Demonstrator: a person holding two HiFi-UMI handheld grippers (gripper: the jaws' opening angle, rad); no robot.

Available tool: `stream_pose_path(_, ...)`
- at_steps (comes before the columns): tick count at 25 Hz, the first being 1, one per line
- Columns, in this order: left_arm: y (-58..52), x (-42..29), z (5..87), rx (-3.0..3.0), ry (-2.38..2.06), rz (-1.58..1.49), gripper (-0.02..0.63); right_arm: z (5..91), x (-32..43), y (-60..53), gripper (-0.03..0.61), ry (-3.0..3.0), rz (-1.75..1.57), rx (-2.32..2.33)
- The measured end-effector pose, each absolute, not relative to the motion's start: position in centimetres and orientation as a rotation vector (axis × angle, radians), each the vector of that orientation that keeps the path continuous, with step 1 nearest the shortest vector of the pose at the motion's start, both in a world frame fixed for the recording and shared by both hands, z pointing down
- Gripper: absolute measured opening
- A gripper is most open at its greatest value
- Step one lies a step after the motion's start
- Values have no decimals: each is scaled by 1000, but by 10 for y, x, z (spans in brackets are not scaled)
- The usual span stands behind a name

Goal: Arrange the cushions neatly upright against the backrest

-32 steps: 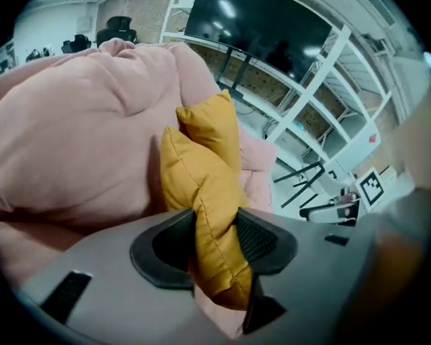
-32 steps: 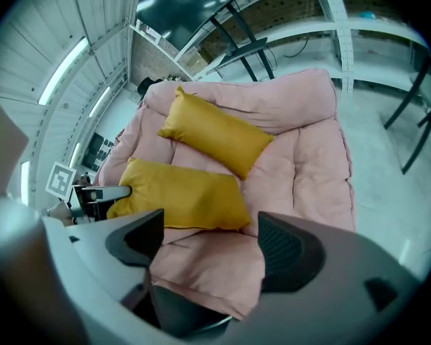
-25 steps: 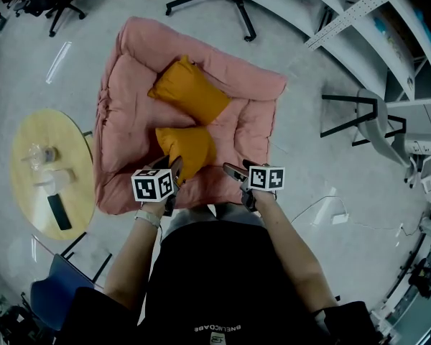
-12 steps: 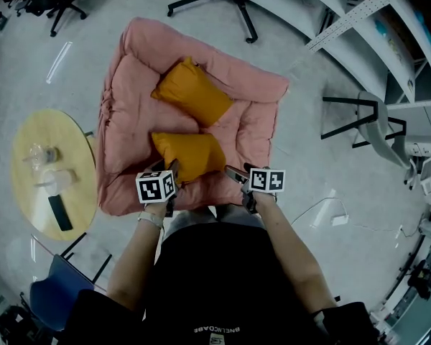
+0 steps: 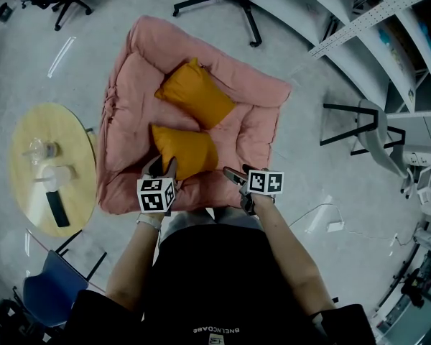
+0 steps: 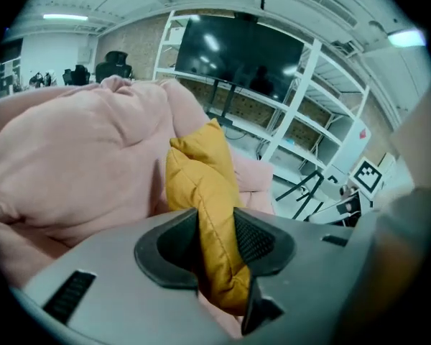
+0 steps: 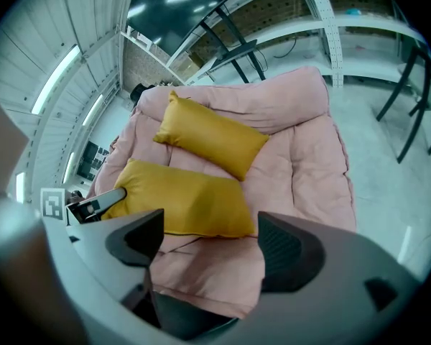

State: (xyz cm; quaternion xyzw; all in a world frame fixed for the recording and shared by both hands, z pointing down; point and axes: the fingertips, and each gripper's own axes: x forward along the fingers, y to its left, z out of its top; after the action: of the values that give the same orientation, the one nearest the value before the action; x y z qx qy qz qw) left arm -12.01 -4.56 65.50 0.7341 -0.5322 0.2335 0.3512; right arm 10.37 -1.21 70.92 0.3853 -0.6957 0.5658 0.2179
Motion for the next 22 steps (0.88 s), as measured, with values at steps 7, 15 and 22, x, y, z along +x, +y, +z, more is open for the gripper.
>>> stream_pose_path(7, -43, -128, 663, 1865, -1356, 637, 202, 711, 102, -12, 393, -1929, 1557, 1054)
stream_pose_path(15, -36, -115, 646, 1884, -1293, 573, 282, 707, 103, -27, 413, -1982, 1466, 1034)
stream_pose_path(22, -20, -120, 603, 1880, -1388, 562, 284, 673, 86, -99, 440, -2154, 1040, 983)
